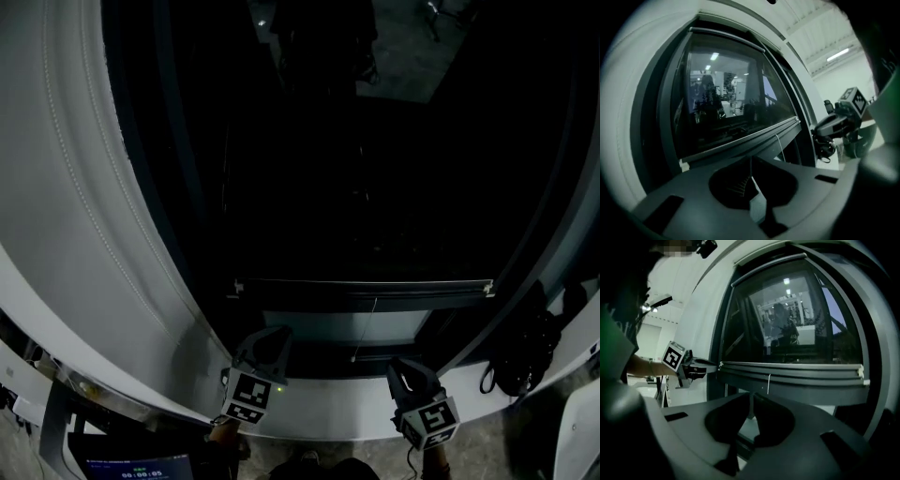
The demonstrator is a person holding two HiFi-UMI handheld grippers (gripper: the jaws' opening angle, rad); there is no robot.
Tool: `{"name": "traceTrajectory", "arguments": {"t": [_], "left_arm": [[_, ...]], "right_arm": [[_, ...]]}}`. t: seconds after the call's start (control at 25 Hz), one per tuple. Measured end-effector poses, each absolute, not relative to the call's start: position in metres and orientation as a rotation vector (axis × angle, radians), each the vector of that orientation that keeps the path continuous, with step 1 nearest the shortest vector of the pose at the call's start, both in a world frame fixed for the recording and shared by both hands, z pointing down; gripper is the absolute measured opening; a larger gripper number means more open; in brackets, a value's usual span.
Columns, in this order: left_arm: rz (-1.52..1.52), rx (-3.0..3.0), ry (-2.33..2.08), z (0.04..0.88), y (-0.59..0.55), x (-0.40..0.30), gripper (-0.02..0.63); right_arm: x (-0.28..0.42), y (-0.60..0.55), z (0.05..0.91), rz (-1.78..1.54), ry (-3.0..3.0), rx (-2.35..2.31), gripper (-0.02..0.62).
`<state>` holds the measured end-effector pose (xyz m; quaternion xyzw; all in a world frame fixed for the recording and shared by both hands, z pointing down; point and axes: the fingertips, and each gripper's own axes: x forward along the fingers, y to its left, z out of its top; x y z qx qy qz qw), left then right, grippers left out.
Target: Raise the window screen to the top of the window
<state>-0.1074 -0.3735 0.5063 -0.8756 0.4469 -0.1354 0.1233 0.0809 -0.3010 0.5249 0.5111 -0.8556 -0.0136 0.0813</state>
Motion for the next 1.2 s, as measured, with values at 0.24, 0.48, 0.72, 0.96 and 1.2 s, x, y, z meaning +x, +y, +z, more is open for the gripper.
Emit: {"name": "traceTrajectory", "arguments": {"t": [0.24, 0.48, 0.72, 0.96, 1.2], "left_arm": [[-0.691, -2.329, 1.130, 0.489, -0.422, -0.097, 0.006], [-1.103, -2.140, 0.930, 0.512, -0.451, -0.095, 0.054], [-1.263, -2.063, 0.805, 0.515, -0.457, -0.090, 0.055], [-1.333, -2.051, 0.743, 0.516, -0.454, -0.086, 0.046], [-1.530, -1.820, 0.702, 0.523, -0.457, -0.088, 0.037]], "right_arm": [[0.094, -0.356, 0.491, -0.395, -2.399, 1.317, 0.031], [0.110, -0.404, 0.482, -0.579, -2.179, 1.085, 0.060], [0.120, -0.430, 0.497, -0.671, -2.001, 0.905, 0.066], [0.123, -0.436, 0.509, -0.622, -1.901, 0.770, 0.041], [0.118, -0.437, 0.513, -0.464, -1.864, 0.677, 0.032]]}}
